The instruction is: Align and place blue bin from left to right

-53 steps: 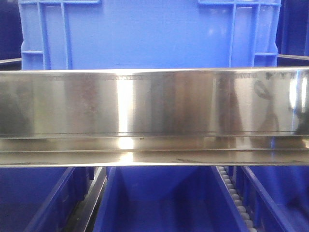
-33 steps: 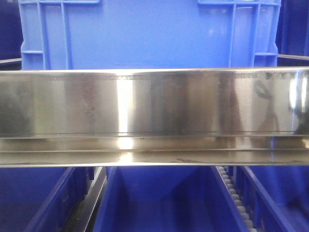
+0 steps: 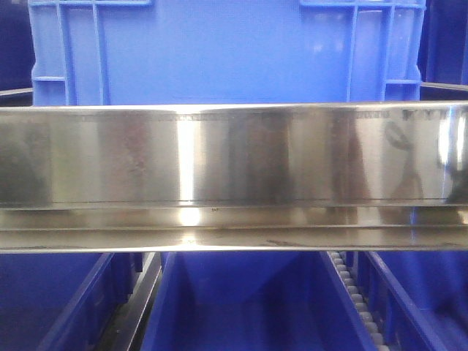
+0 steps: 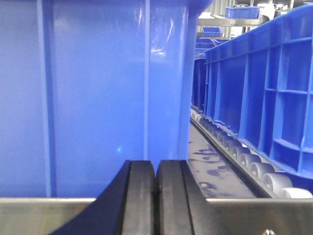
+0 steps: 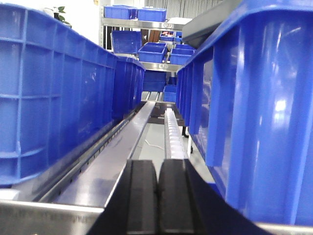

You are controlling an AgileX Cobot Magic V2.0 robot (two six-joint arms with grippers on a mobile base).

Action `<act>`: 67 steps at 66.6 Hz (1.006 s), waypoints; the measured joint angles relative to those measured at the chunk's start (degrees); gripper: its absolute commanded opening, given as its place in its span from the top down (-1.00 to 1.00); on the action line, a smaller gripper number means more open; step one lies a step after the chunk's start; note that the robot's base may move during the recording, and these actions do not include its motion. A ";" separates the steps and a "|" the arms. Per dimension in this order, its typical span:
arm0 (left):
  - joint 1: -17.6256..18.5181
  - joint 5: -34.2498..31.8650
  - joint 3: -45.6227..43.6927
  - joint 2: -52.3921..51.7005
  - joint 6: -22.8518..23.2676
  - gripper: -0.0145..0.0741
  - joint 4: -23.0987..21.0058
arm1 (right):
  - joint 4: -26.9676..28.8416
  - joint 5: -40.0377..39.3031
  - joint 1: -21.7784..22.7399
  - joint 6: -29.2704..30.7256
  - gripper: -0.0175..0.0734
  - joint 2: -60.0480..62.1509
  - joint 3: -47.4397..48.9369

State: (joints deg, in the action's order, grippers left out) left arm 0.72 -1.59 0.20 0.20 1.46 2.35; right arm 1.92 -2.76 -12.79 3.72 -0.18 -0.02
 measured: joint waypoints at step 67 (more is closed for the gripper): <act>0.00 28.05 -46.52 25.85 -4.36 0.92 -3.14 | 0.04 21.62 0.00 0.00 0.79 -19.53 39.25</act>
State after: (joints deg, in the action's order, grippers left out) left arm 0.72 26.46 -46.32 26.05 -2.90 -0.78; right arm 1.97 18.86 -12.79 3.72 -19.71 39.23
